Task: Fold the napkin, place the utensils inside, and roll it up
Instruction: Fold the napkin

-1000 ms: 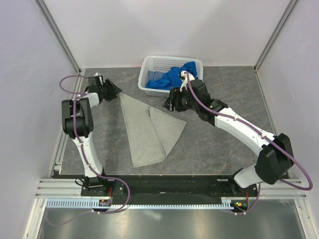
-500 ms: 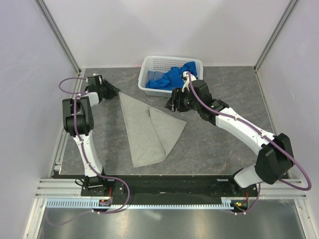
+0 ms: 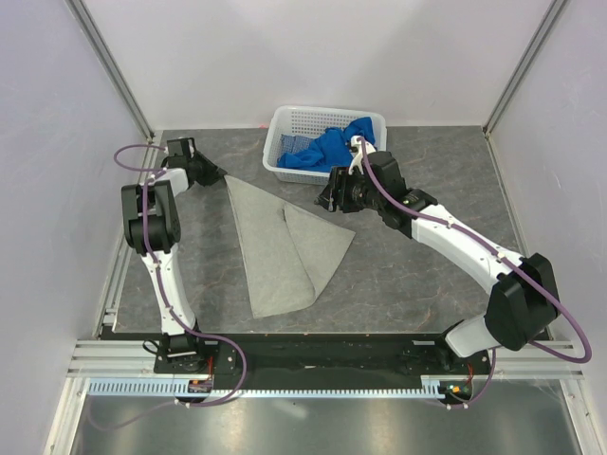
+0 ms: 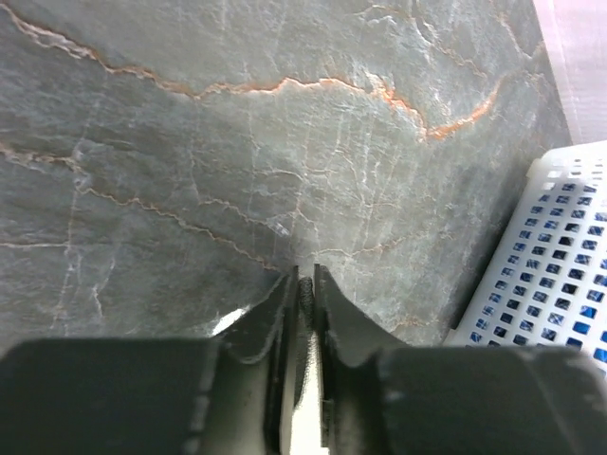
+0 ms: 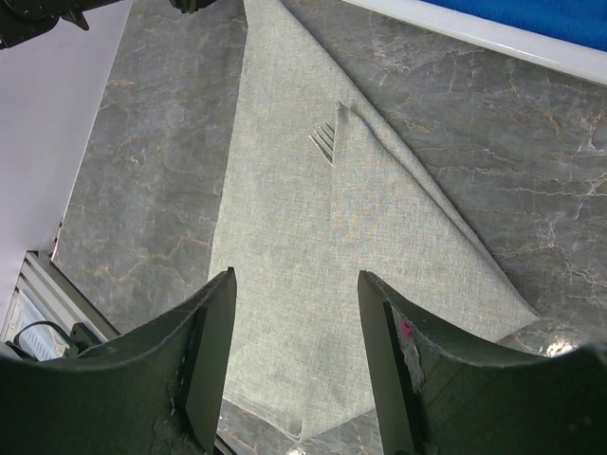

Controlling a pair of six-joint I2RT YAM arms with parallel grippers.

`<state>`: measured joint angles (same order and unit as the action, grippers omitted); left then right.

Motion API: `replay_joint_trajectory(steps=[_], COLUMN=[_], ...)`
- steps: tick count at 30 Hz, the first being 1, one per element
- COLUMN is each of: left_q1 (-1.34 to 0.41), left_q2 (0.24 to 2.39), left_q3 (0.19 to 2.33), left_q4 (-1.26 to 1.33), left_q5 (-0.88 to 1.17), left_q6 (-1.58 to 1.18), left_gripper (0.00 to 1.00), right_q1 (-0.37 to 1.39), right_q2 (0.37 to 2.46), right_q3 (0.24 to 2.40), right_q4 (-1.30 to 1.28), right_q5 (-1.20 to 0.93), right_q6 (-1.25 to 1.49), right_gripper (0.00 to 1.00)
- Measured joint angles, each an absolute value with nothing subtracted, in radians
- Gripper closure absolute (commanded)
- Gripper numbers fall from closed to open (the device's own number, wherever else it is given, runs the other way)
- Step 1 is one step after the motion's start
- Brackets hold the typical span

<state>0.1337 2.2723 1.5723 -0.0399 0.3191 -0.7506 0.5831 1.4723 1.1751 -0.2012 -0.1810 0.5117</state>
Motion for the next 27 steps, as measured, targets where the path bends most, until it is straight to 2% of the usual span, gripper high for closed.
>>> replay_joint_trajectory(steps=[5,16,22,27], left_q1=[0.134,0.135,0.136,0.13], left_q2=[2.286,2.319,2.26,2.125], left_q3=[1.603,1.652,1.549,1.423], left_q4=[-0.072,-0.089,-0.028,0.013], left_q5=[0.324,0.37,0.397,0.406], left_q6=[-0.751,-0.746,-0.747,-0.749], left_gripper=[0.98,0.98,0.98,0.98], right_q1=[0.578,0.569,0.564,0.563], right_q2=[1.473,1.474,1.491,1.506], right_q3=[1.171,1.151,1.131,1.096], right_q4=[-0.196,-0.194,-0.186,-0.18], right_q5=[-0.187,-0.191,-0.191,-0.191], right_q6=[0.512,0.513,0.513,0.519], right_gripper=[0.38,0.38,0.38,0.39])
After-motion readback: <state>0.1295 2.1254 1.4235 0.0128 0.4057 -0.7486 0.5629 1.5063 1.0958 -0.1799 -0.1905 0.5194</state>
